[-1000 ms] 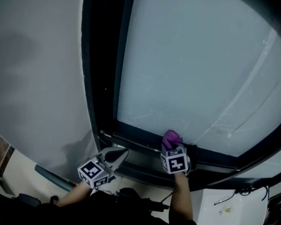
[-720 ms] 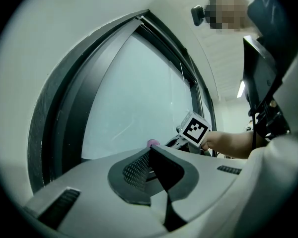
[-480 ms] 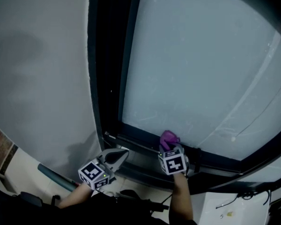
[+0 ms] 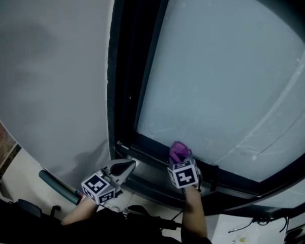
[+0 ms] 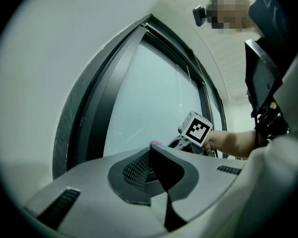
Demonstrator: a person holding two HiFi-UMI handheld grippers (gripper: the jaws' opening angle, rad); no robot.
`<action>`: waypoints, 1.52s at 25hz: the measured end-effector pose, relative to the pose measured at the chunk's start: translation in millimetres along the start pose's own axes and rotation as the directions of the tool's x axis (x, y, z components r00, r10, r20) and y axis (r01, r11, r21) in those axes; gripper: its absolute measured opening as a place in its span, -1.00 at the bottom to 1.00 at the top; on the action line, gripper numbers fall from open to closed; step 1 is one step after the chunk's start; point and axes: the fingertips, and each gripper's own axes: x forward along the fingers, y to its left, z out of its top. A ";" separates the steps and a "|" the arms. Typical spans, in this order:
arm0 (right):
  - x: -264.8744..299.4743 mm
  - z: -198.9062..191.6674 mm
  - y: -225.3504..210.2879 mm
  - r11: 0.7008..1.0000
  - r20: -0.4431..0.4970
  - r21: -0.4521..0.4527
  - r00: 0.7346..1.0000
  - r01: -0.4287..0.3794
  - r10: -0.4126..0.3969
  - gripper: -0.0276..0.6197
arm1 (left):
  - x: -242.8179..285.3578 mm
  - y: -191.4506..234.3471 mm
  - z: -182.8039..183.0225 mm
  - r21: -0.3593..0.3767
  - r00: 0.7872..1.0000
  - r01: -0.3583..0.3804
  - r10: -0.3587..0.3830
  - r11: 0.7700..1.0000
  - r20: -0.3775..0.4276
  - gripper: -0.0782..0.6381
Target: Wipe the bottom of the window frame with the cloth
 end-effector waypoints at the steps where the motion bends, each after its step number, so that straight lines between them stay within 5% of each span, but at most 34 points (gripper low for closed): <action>1: 0.0 2.6 2.0 1.000 0.001 -0.010 1.000 -0.006 0.006 -0.66 | -1.6 0.6 0.4 -0.002 1.000 -0.006 0.006 1.000 0.001 -0.77; 27: 29.5 51.3 59.1 0.983 0.019 -0.161 0.995 -0.089 0.093 -0.66 | -42.1 27.0 -9.3 -0.029 0.992 -0.128 0.127 0.991 -0.026 -0.77; 38: 43.6 78.5 84.8 0.963 0.022 -0.231 0.988 -0.142 0.151 -0.66 | -54.5 30.2 -2.0 0.027 0.990 -0.143 0.142 0.989 0.013 -0.77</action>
